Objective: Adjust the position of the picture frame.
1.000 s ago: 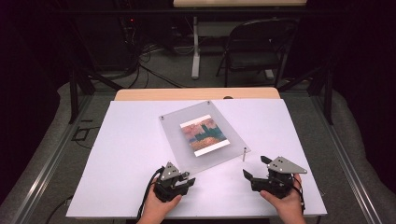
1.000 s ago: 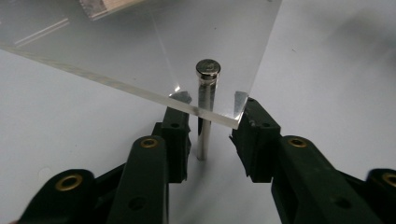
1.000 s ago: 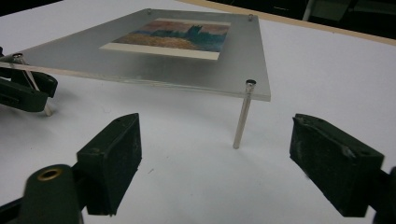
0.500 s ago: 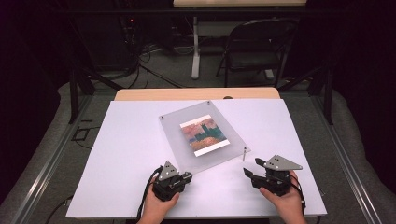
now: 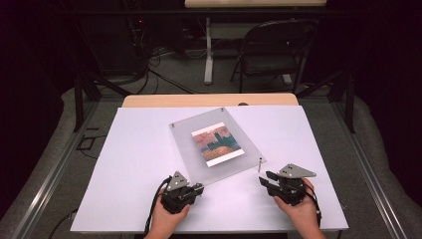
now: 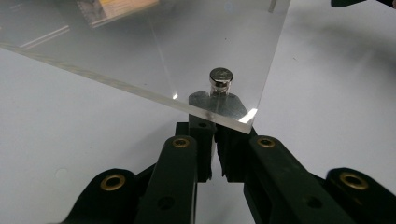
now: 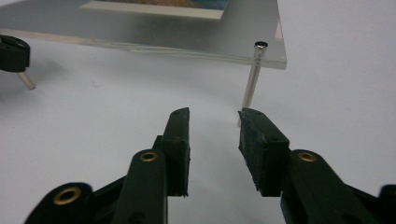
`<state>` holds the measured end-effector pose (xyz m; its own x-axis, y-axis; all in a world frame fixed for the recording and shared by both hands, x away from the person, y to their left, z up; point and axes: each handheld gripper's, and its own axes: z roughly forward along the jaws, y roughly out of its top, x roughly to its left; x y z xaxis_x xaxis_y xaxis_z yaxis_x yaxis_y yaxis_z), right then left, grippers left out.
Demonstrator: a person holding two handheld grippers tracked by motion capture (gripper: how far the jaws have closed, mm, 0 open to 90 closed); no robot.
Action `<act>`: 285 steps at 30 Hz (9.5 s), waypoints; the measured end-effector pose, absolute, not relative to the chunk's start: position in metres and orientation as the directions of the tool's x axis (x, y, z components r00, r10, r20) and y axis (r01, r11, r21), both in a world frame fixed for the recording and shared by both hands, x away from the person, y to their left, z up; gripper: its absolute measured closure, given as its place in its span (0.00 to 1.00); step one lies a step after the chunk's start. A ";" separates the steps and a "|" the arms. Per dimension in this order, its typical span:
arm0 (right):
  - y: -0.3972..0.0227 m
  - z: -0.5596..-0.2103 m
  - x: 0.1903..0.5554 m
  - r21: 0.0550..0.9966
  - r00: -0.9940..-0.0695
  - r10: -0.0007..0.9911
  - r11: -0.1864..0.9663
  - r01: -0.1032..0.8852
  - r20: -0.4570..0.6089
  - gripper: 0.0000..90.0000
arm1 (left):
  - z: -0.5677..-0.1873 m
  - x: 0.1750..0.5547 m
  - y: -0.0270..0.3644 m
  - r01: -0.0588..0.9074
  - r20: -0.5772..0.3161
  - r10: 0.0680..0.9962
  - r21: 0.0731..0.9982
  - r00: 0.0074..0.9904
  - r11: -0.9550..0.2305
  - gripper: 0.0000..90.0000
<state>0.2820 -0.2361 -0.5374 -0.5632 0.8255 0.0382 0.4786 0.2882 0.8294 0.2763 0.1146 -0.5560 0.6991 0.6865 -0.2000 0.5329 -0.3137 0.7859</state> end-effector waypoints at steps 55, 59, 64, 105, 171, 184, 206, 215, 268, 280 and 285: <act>-0.224 -0.556 0.336 0.804 -0.559 0.828 0.300 0.513 0.048 0.95 | -0.556 0.275 0.119 0.544 -0.218 0.695 0.787 0.685 -0.290 0.95; -0.223 -0.553 0.334 0.811 -0.561 0.826 0.296 0.505 0.049 0.95 | -0.553 0.276 0.122 0.548 -0.231 0.695 0.790 0.681 -0.274 0.95; -0.221 -0.550 0.331 0.819 -0.566 0.822 0.288 0.496 0.054 0.95 | -0.550 0.276 0.127 0.554 -0.241 0.699 0.791 0.673 -0.261 0.95; -0.202 -0.544 0.323 0.825 -0.595 0.797 0.264 0.499 0.105 0.95 | -0.543 0.329 0.160 0.611 -0.297 0.741 0.769 0.602 -0.187 0.93; -0.209 -0.556 0.331 0.819 -0.584 0.798 0.233 0.525 0.148 0.81 | -0.559 0.342 0.157 0.607 -0.293 0.760 0.778 0.580 -0.164 0.80; -0.209 -0.554 0.324 0.824 -0.604 0.793 0.287 0.488 0.081 0.65 | -0.554 0.330 0.154 0.570 -0.219 0.762 0.789 0.609 -0.228 0.57; -0.222 -0.543 0.311 0.804 -0.625 0.781 0.374 0.463 -0.004 0.51 | -0.544 0.315 0.169 0.567 -0.211 0.733 0.775 0.647 -0.278 0.47; -0.225 -0.536 0.303 0.792 -0.637 0.770 0.406 0.455 -0.029 0.47 | -0.540 0.303 0.181 0.516 -0.160 0.709 0.794 0.687 -0.321 0.45; -0.230 -0.479 0.382 0.795 -0.559 0.818 0.249 0.553 0.133 0.28 | -0.473 0.388 0.199 0.583 -0.239 0.806 0.798 0.542 -0.155 0.36; -0.219 -0.477 0.408 0.778 -0.524 0.835 0.216 0.590 0.166 0.28 | -0.477 0.417 0.187 0.613 -0.274 0.820 0.782 0.502 -0.114 0.35; -0.214 -0.476 0.416 0.778 -0.517 0.838 0.203 0.595 0.176 0.28 | -0.479 0.429 0.184 0.629 -0.282 0.830 0.771 0.482 -0.103 0.35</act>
